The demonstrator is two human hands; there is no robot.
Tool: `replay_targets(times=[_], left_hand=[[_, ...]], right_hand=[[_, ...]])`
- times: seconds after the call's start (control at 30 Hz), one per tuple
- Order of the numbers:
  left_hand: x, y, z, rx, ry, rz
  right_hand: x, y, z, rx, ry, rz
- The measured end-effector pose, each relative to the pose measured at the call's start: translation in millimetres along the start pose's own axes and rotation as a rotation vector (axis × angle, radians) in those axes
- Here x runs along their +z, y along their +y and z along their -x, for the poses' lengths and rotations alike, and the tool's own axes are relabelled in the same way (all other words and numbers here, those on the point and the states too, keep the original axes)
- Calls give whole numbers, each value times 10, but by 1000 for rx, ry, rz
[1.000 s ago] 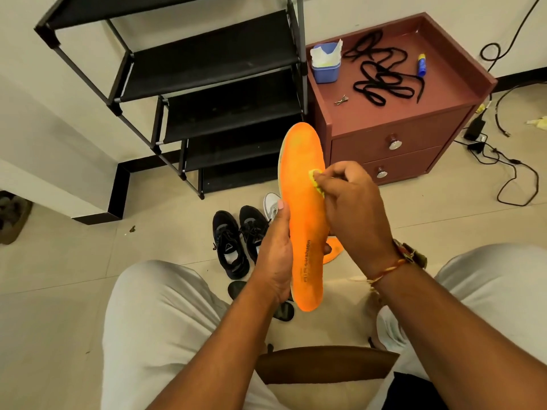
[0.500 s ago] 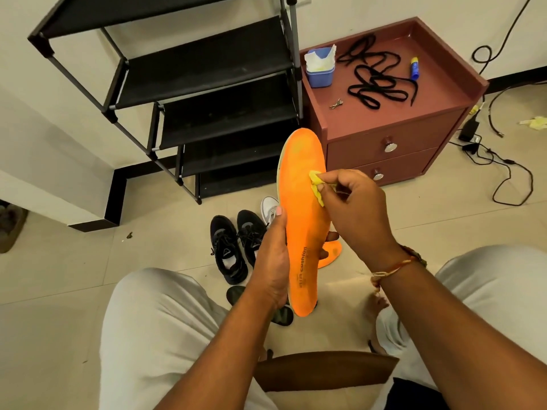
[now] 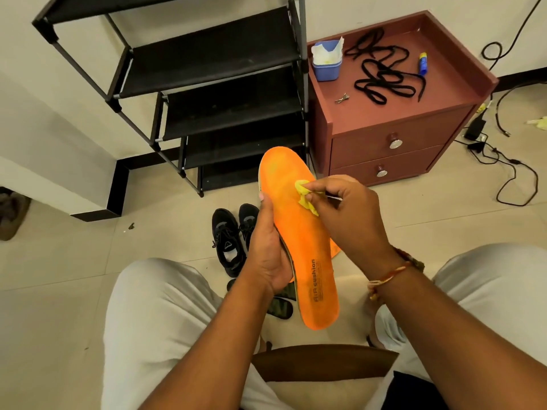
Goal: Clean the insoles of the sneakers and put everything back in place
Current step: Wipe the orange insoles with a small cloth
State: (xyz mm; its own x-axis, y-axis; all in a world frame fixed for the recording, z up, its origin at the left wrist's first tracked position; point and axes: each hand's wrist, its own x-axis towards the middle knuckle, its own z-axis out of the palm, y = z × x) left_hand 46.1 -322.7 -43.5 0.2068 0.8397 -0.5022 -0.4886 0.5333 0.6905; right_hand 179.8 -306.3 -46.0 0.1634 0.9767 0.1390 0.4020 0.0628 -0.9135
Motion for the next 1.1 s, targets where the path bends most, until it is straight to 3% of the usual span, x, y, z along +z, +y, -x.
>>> replay_targets(times=[0.17, 0.33, 0.5, 0.73, 0.93, 1.1], left_hand=[[-48, -29, -26, -18, -29, 31], [-50, -65, -24, -21, -38, 16], [-38, -32, -9, -22, -28, 34], [26, -130, 29, -76, -109, -18], [6, -150, 23, -13, -46, -116], [17, -143, 45, -41, -103, -244]], right_hand=[[85, -45, 107, -150, 8, 376], [151, -132, 214, -132, -59, 384], [240, -192, 326, -259, -149, 264], [-4, -116, 40, -230, 93, 434], [124, -342, 289, -319, -72, 285], [-76, -134, -53, -279, 77, 414]])
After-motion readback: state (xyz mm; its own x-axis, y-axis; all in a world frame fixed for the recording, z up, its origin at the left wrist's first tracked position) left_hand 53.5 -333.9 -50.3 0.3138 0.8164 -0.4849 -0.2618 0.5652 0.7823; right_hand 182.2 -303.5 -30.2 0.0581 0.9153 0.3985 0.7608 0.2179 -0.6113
